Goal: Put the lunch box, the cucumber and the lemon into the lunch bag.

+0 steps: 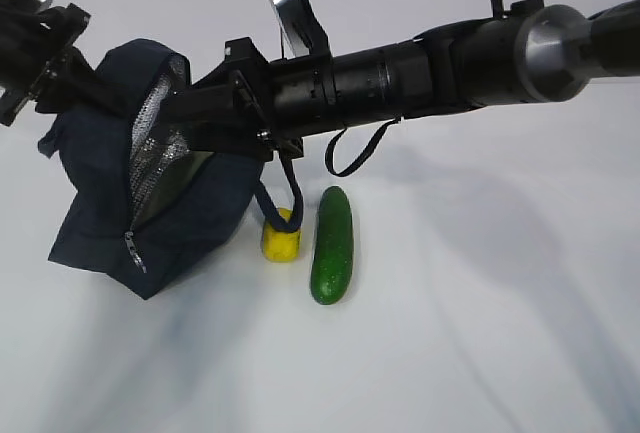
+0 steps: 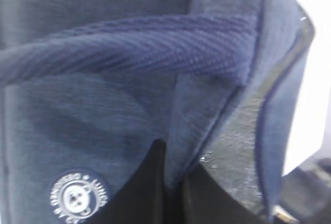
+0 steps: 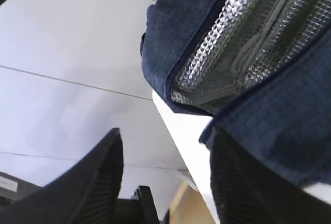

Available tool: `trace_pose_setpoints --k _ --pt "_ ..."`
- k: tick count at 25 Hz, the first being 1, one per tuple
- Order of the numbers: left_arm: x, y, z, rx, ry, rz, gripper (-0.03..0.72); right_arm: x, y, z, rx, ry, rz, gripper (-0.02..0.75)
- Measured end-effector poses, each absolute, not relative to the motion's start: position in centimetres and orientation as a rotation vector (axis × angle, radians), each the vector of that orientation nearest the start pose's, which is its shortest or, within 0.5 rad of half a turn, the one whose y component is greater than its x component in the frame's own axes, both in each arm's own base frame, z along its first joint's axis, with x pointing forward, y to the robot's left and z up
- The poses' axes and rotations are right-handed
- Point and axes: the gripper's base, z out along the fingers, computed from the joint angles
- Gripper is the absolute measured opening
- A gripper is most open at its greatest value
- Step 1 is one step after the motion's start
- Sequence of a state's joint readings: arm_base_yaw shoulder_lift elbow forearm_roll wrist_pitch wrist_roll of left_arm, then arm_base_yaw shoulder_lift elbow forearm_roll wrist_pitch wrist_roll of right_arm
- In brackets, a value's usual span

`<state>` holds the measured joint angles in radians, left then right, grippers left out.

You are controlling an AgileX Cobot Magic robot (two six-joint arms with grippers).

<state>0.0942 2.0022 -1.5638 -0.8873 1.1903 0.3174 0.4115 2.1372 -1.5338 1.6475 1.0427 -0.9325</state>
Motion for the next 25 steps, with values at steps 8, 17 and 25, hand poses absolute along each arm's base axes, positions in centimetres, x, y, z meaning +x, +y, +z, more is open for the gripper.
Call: trace_pose_setpoints --k 8,17,25 --pt "41.3 -0.6 23.3 -0.207 2.736 -1.087 -0.015 37.4 24.9 23.5 -0.53 2.253 1.632 0.403" --pt "41.1 -0.3 23.0 -0.184 2.781 -1.009 -0.012 35.4 22.6 24.3 -0.657 2.616 1.248 0.403" --pt "40.2 0.3 24.3 -0.112 2.815 -0.855 -0.01 35.4 19.8 22.7 -0.386 2.957 0.752 0.403"
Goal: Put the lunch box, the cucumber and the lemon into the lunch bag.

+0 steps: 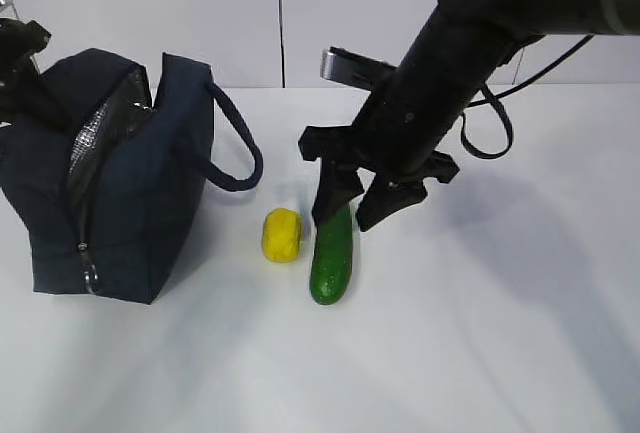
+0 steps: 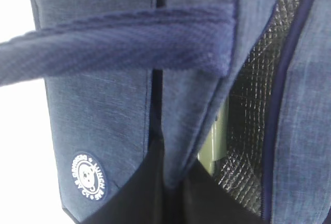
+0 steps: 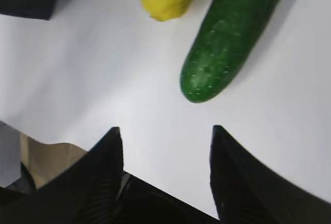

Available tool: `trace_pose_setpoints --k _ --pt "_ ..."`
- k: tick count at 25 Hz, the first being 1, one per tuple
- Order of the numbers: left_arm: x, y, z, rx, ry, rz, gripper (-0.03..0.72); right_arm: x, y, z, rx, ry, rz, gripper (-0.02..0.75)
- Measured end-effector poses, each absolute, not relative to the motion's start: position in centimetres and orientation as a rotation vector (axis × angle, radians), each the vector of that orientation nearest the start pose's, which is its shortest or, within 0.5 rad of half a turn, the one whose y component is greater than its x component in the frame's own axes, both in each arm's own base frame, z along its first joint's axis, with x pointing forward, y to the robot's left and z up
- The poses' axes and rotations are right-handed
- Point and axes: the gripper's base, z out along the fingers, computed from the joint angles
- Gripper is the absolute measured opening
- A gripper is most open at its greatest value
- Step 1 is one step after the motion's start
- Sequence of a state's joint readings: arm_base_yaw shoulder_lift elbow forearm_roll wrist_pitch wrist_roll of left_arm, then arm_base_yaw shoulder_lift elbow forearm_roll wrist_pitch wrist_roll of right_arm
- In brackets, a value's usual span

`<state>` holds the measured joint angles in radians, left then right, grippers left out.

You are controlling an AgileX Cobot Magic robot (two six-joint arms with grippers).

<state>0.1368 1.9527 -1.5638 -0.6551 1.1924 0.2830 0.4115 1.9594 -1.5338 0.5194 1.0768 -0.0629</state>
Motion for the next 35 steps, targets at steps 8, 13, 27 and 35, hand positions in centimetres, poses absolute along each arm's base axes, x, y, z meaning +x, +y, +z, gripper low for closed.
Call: trace_pose_setpoints --k 8,13,27,35 --pt "40.0 0.4 24.8 -0.1 2.815 -0.827 -0.01 36.2 19.2 22.5 -0.264 2.938 0.623 0.403" --pt "40.0 0.4 24.8 -0.099 2.816 -0.825 -0.008 37.1 19.3 22.4 -0.206 2.862 0.611 0.405" --pt "40.0 0.5 24.8 -0.101 2.819 -0.823 -0.008 41.2 20.5 17.0 -0.043 2.892 0.535 0.476" --pt "40.0 0.5 24.7 -0.096 2.824 -0.812 -0.008 41.7 20.3 15.3 -0.053 2.925 0.454 0.477"
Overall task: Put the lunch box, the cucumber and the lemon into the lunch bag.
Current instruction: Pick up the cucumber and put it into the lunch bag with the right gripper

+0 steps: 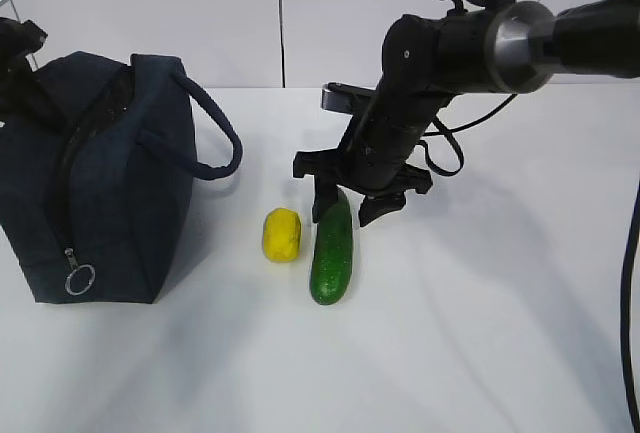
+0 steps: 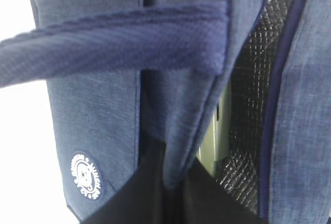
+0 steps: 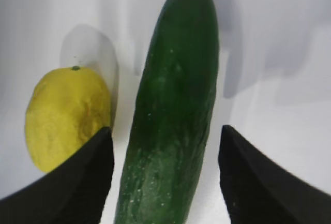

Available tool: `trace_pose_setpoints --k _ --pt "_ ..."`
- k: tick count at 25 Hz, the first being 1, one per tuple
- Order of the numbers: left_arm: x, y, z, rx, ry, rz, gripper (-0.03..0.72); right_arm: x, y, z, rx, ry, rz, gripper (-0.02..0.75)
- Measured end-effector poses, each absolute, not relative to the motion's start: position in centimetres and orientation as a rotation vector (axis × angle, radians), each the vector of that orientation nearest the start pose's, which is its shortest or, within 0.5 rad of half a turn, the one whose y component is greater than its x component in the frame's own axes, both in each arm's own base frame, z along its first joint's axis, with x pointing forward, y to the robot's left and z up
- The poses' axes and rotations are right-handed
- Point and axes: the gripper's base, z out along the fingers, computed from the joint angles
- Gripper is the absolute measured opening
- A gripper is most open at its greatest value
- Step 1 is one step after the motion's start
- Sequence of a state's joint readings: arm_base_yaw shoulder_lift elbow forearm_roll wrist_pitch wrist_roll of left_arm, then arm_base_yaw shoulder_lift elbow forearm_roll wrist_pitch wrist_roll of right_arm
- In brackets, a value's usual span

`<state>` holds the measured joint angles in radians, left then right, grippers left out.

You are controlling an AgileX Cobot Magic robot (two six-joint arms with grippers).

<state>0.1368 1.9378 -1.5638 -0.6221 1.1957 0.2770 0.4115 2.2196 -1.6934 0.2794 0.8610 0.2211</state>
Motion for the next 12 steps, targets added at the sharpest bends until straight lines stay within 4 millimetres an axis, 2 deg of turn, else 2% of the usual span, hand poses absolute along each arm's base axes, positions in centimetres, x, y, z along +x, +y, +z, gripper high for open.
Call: trace_pose_setpoints --k 12 --pt "40.0 0.5 24.7 -0.095 2.825 -0.809 -0.008 41.8 20.3 14.2 -0.015 2.949 0.446 0.477"
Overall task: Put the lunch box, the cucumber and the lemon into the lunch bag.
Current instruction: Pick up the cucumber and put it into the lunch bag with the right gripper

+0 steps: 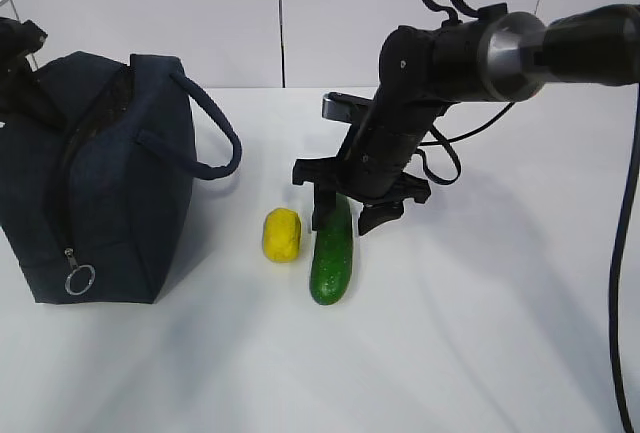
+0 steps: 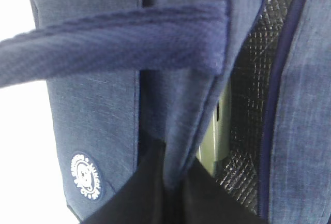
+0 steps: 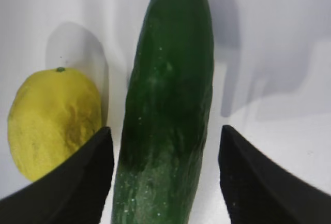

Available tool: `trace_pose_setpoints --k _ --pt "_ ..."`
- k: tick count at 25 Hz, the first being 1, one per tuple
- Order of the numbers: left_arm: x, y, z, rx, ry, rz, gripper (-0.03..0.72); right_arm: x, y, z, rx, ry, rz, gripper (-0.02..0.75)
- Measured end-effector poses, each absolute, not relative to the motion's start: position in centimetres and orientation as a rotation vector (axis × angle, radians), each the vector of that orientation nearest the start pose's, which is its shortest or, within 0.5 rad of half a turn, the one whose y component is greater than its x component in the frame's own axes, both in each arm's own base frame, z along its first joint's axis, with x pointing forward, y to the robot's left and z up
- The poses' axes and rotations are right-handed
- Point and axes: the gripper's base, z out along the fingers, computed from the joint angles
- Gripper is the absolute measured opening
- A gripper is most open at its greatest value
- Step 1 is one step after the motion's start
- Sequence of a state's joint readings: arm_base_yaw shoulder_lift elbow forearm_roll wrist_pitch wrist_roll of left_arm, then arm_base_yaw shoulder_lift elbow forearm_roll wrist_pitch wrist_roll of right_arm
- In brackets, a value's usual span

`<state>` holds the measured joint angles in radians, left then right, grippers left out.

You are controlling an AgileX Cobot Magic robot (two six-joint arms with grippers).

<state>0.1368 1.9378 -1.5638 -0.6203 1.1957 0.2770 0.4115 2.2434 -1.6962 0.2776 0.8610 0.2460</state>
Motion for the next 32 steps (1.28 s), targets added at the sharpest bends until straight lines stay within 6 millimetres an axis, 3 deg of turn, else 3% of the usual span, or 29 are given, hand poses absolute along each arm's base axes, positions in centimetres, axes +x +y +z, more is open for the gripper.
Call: trace_pose_setpoints --k 12,17,32 --pt "39.95 0.53 24.74 -0.095 2.825 -0.809 -0.008 41.92 20.45 13.38 0.026 2.968 0.456 0.475" --pt "39.95 0.53 24.74 -0.095 2.825 -0.809 -0.008 41.92 20.45 13.3 0.027 2.97 0.455 0.404" --pt "39.95 0.53 24.74 -0.095 2.825 -0.809 -0.008 41.62 20.2 13.53 -0.012 3.022 0.405 0.341"
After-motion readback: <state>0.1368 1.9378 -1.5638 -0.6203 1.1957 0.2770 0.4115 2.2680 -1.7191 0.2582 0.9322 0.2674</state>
